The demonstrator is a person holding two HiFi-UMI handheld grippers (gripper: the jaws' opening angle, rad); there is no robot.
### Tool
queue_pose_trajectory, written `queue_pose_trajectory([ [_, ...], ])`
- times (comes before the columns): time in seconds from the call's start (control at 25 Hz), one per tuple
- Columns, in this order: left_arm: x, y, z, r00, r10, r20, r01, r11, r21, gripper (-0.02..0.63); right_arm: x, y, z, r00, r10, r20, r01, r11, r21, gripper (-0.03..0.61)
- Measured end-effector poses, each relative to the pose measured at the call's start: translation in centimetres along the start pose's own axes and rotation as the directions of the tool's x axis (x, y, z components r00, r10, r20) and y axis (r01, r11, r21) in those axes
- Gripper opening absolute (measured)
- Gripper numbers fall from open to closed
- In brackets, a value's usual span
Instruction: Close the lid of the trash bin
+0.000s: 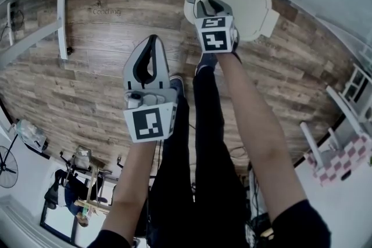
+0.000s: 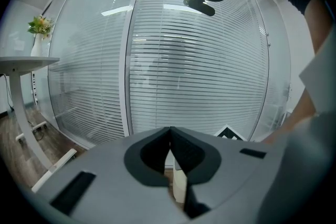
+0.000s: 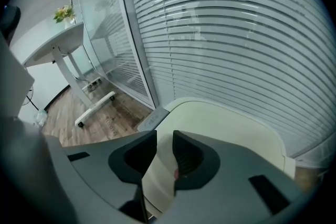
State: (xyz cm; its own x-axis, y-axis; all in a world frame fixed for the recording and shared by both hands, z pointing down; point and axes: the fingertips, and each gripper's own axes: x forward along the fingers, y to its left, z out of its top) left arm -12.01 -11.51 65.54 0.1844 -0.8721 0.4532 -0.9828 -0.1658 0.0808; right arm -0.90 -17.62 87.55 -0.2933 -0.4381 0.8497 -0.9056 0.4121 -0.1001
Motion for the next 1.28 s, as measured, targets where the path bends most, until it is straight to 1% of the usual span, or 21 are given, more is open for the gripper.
queue_pose_trajectory([
  [0.16, -0.4, 0.1, 0.0, 1.000, -0.001, 0.000, 0.001, 1.000, 0.001, 0.008, -0.1, 0.2, -0.1, 1.000, 0.005, -0.003, -0.005, 1.000, -0.010, 0.094],
  [0.24, -0.4, 0.1, 0.1, 1.000, -0.005, -0.001, 0.005, 1.000, 0.006, 0.008, -0.2, 0.3, 0.1, 1.000, 0.016, 0.008, -0.016, 1.000, -0.011, 0.109],
  [0.28, -0.4, 0.1, 0.1, 1.000, -0.007, -0.002, 0.007, 1.000, 0.006, 0.008, -0.4, 0.1, 0.4, 1.000, 0.017, 0.026, -0.017, 1.000, -0.004, 0.124],
  [0.4, -0.5, -0.1, 0.3, 1.000, -0.021, -0.009, 0.021, 1.000, 0.007, 0.008, -1.8, -1.6, 1.3, 0.994, 0.009, 0.107, -0.014, 0.999, 0.042, 0.138],
  [0.48, -0.7, 0.1, 0.4, 1.000, -0.025, -0.011, 0.025, 1.000, 0.011, 0.008, -3.2, -2.4, 1.9, 0.987, -0.003, 0.164, -0.003, 0.999, 0.038, 0.141],
  [0.56, -0.7, 0.3, 0.5, 1.000, -0.026, -0.010, 0.026, 0.999, 0.018, 0.008, -5.1, -2.6, 2.8, 0.977, -0.004, 0.215, -0.003, 0.999, 0.033, 0.147],
  [0.64, -0.6, 0.1, 0.6, 0.999, -0.044, -0.008, 0.045, 0.999, 0.020, 0.008, -7.4, -2.6, 3.9, 0.967, -0.003, 0.257, -0.011, 0.999, 0.051, 0.149],
  [0.8, -1.1, -0.6, 1.1, 0.996, -0.087, -0.010, 0.088, 0.996, 0.031, 0.008, -12.5, -2.6, 5.2, 0.941, -0.013, 0.337, 0.005, 1.000, 0.025, 0.150],
  [0.92, -1.6, -0.7, 2.0, 0.996, -0.089, -0.010, 0.089, 0.995, 0.033, 0.008, -16.5, -4.0, 5.9, 0.918, -0.041, 0.396, 0.005, 0.996, 0.090, 0.152],
  [1.0, -2.1, -1.1, 3.0, 0.995, -0.100, -0.006, 0.100, 0.994, 0.033, 0.008, -19.6, -5.5, 6.2, 0.899, -0.084, 0.430, 0.024, 0.990, 0.142, 0.153],
  [1.08, -2.7, -1.7, 4.0, 0.992, -0.128, -0.003, 0.128, 0.991, 0.030, 0.008, -22.8, -6.6, 6.4, 0.883, -0.125, 0.452, 0.043, 0.981, 0.188, 0.153],
  [1.16, -3.5, -1.9, 5.0, 0.989, -0.148, -0.003, 0.148, 0.988, 0.035, 0.008, -25.5, -6.8, 6.9, 0.871, -0.147, 0.469, 0.055, 0.977, 0.204, 0.161],
  [1.28, -4.9, -2.0, 6.6, 0.988, -0.156, 0.000, 0.156, 0.987, 0.044, 0.008, -29.7, -6.7, 8.2, 0.847, -0.153, 0.510, 0.065, 0.980, 0.187, 0.170],
])
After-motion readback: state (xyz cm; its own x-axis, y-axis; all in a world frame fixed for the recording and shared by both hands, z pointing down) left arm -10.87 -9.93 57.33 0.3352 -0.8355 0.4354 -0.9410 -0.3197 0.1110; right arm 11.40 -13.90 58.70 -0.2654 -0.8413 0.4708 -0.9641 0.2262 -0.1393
